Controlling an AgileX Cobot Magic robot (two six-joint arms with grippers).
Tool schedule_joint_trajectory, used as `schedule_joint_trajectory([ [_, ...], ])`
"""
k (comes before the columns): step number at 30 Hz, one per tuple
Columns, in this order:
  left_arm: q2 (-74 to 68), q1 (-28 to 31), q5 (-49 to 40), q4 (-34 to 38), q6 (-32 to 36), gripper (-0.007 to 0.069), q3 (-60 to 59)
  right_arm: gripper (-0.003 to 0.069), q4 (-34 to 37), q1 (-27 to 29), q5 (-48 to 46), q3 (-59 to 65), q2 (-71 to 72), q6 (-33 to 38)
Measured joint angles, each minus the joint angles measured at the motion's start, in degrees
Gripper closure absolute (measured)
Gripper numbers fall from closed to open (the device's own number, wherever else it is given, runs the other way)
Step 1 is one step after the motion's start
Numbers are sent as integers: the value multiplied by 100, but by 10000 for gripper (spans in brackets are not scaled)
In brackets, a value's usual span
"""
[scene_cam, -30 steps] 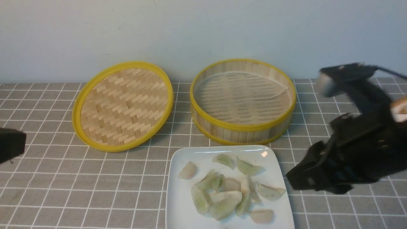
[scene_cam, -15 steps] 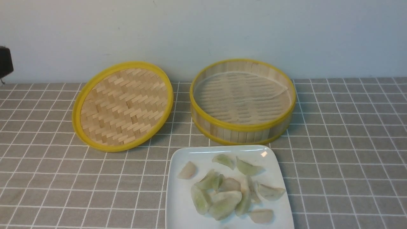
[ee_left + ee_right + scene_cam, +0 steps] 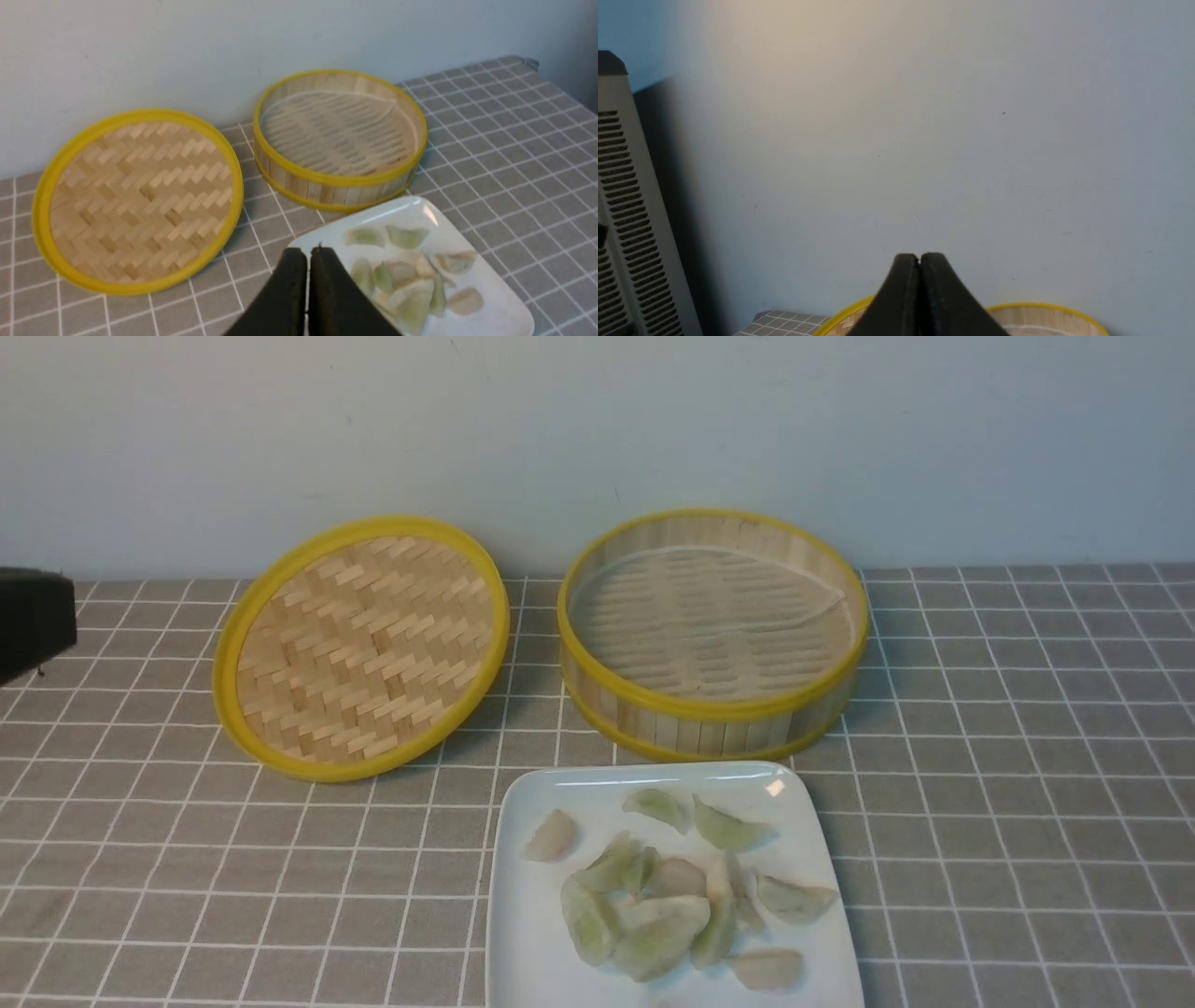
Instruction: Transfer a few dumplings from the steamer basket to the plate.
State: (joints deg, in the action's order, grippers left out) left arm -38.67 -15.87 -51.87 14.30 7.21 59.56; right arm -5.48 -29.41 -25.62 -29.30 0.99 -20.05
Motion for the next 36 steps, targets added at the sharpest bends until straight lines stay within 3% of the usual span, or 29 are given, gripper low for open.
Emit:
schedule_joint_trajectory([
  [29,18,0,-440,-239,96,629,-9,673,0,0,5,0,0,-26],
  [32,167,0,-199,-442,102,629,-161,673,0,0,5,0,0,-26],
  [36,888,0,1117,-1051,106,629,-1158,673,0,0,5,0,0,-30],
])
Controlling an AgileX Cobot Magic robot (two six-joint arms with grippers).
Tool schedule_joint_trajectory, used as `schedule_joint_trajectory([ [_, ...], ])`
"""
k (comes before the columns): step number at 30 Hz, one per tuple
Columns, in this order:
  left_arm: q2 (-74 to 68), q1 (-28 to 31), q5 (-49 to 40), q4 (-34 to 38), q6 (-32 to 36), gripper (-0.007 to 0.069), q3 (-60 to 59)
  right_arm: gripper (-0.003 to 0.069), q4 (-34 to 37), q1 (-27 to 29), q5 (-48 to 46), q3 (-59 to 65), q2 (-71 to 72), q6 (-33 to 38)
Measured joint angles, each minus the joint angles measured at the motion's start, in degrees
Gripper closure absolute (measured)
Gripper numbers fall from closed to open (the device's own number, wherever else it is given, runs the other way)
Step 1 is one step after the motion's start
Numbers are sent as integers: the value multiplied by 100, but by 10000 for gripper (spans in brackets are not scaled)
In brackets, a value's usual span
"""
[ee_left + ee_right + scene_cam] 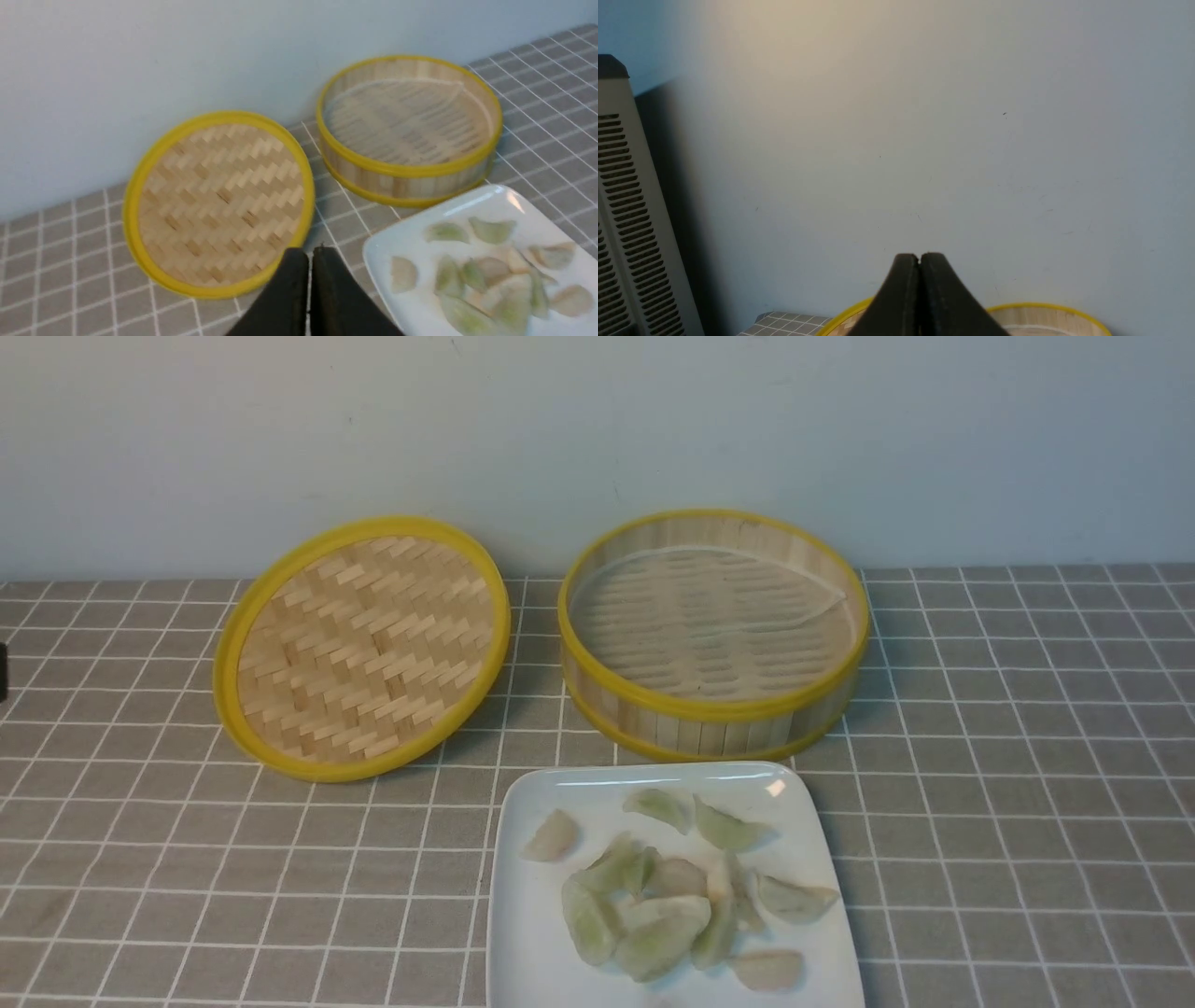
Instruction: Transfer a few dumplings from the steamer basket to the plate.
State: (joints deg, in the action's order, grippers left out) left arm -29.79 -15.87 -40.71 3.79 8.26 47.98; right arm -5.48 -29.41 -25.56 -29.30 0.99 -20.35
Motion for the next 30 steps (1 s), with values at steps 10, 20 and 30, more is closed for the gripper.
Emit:
schedule_joint_trajectory([
  [10,2050,1007,2170,-312,27,629,-3927,673,0,0,0,0,0,0],
  [20,3039,1362,1836,-150,21,629,-4941,673,0,0,5,0,0,0],
  [30,3039,1362,1836,-128,21,629,-4941,673,0,0,-1,0,0,0],
])
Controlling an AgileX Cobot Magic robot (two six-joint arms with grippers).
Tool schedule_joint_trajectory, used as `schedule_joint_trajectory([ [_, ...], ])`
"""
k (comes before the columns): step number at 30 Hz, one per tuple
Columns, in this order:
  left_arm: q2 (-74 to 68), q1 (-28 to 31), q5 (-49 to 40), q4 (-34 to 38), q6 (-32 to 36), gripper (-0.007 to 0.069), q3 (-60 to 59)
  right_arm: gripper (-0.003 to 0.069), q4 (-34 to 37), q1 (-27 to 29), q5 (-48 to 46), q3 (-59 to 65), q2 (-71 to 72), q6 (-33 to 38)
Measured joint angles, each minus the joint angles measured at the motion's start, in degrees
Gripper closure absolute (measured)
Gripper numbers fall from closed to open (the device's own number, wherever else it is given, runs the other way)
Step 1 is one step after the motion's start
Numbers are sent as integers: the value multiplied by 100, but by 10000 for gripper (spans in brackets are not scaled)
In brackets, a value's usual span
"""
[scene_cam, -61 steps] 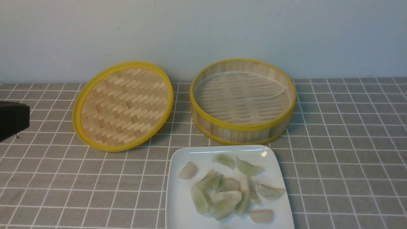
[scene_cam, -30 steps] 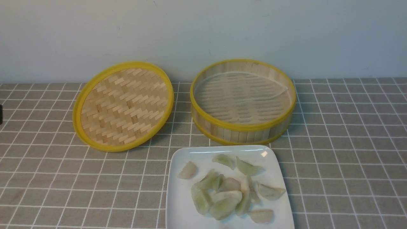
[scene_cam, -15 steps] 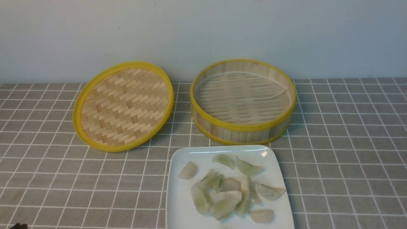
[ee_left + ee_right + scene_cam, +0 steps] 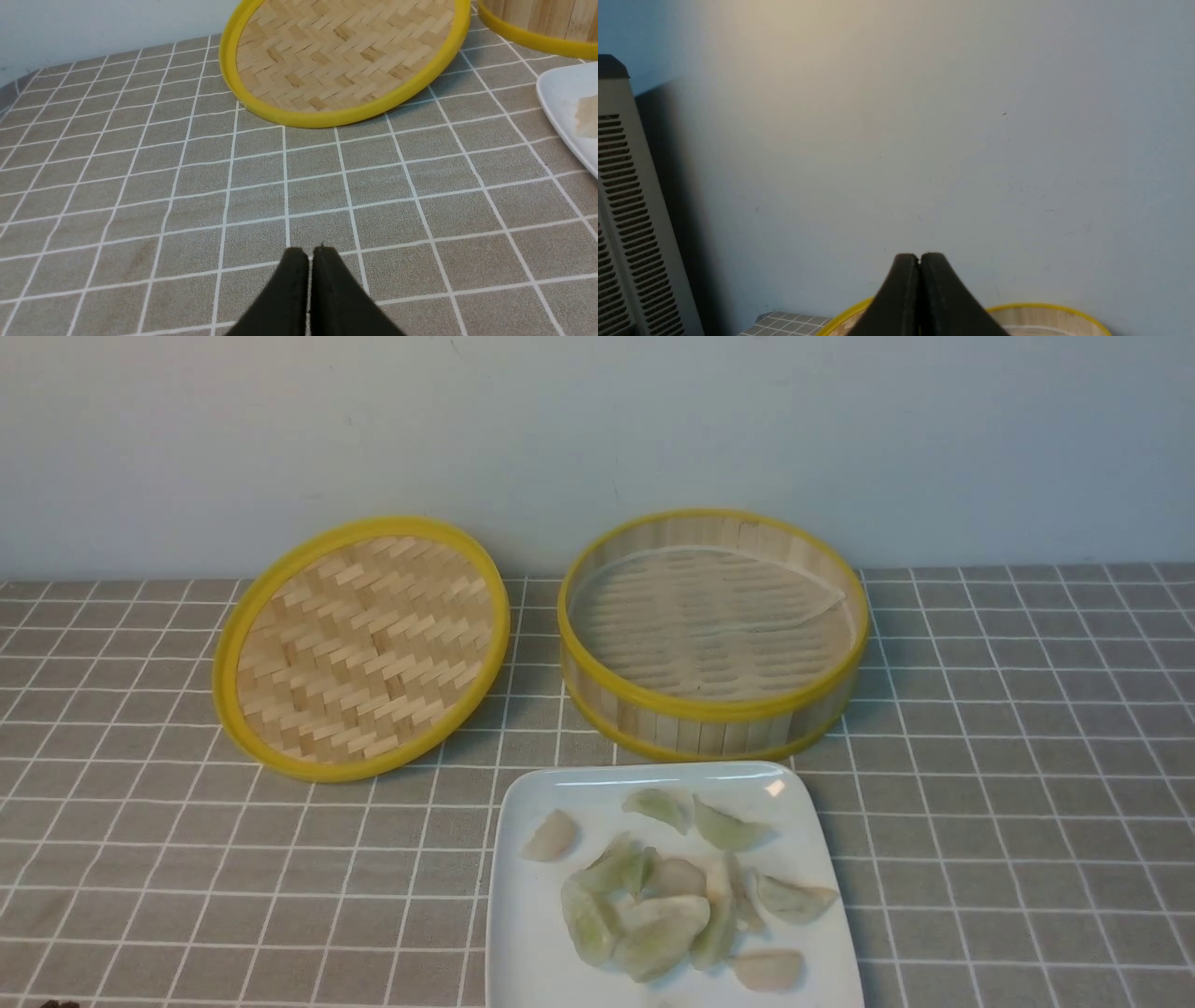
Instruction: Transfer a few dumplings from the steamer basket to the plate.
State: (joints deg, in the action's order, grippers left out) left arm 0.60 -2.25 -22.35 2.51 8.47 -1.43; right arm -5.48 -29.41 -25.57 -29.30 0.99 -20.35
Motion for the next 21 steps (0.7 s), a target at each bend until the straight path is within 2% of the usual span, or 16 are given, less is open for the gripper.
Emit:
schedule_joint_trajectory([
  [18,0,0,0,12,0,629,0,673,0,0,121,0,0,13],
  [21,0,0,0,12,0,629,0,673,204,0,202,41,0,459],
])
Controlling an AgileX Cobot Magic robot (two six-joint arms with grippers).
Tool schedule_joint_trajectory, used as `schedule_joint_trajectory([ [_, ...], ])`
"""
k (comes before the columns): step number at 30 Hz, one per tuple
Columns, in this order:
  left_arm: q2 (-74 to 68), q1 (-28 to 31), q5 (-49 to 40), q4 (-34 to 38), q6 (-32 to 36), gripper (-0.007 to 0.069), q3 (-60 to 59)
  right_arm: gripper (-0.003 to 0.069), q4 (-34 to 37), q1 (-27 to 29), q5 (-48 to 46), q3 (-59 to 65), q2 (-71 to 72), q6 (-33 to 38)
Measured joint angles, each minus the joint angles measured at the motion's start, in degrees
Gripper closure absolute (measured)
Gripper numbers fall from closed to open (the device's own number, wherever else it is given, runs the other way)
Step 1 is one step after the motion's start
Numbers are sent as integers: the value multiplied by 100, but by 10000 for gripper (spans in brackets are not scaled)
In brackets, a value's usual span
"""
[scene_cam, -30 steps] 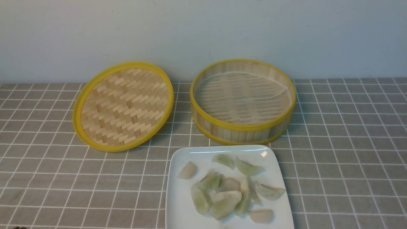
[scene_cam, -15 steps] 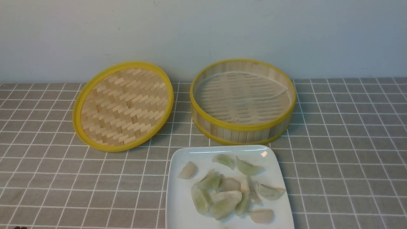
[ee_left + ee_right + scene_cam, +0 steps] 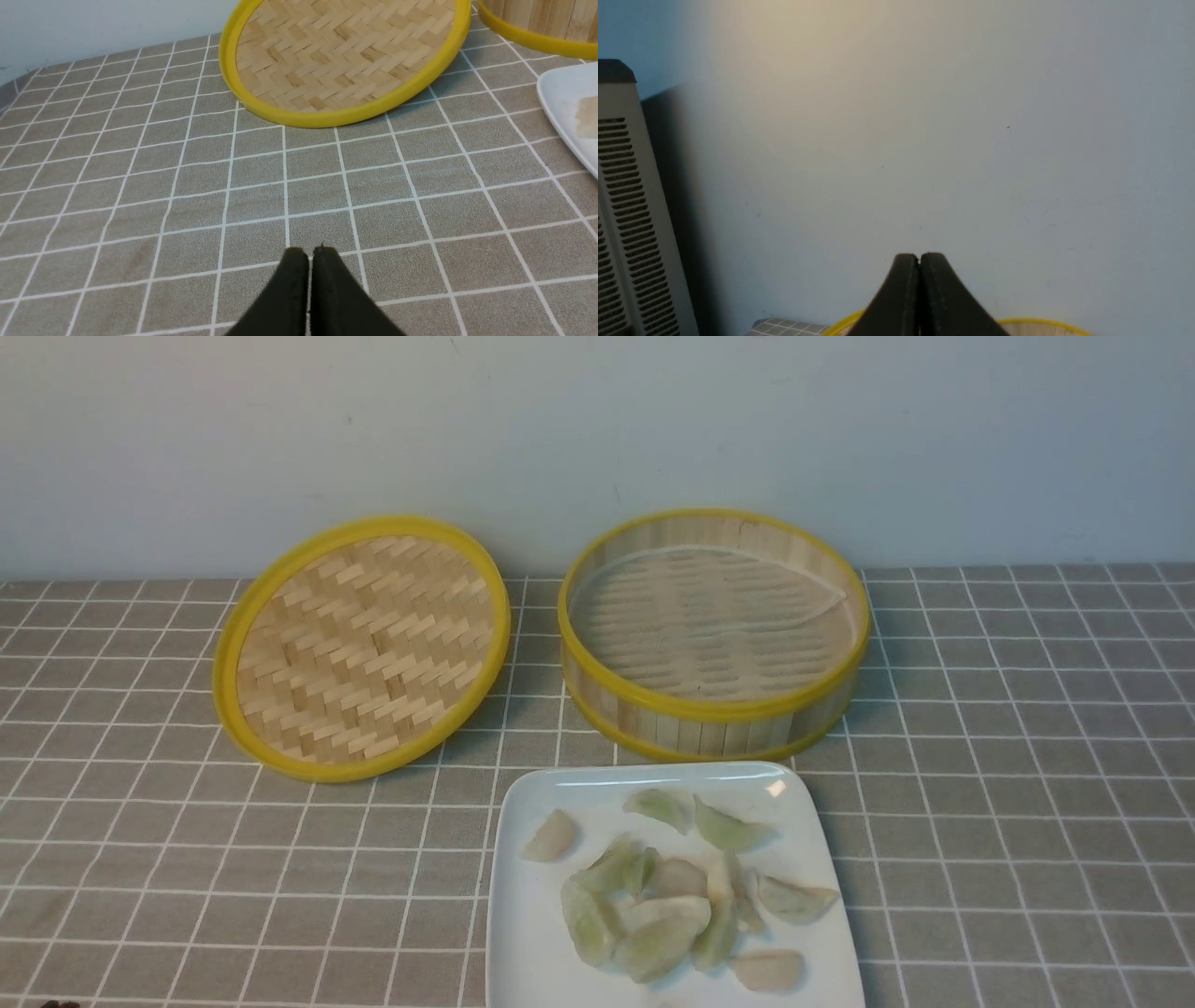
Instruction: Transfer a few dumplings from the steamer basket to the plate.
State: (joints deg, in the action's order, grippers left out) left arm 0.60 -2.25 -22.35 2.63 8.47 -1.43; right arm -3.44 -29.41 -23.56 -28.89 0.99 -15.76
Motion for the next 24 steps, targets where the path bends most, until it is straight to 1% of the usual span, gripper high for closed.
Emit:
schedule_joint_trajectory([
  [1,0,0,0,0,0,629,0,673,98,0,37,28,0,135],
  [3,0,0,0,0,0,629,0,673,377,0,123,161,0,692],
  [4,0,0,0,0,0,629,0,673,398,0,123,161,0,733],
  [6,0,0,0,0,0,629,0,673,652,0,128,260,0,1052],
  [10,0,0,0,0,0,629,0,673,745,0,121,431,0,1182],
  [12,0,0,0,0,0,629,0,673,647,137,121,617,0,1189],
  [14,0,0,0,0,0,629,0,673,511,515,114,848,0,1195],
  [17,0,0,0,0,0,629,0,673,344,1412,-6,1353,0,1200],
  [21,0,0,0,4,0,629,0,673,271,2400,-32,2132,0,1205],
  [22,0,0,0,4,0,629,0,673,257,2559,-32,2301,0,1205],
  [23,0,0,0,4,0,629,0,673,252,2595,-32,2386,0,1205],
  [24,0,0,0,4,0,629,0,673,247,2814,-32,2637,0,1205],
])
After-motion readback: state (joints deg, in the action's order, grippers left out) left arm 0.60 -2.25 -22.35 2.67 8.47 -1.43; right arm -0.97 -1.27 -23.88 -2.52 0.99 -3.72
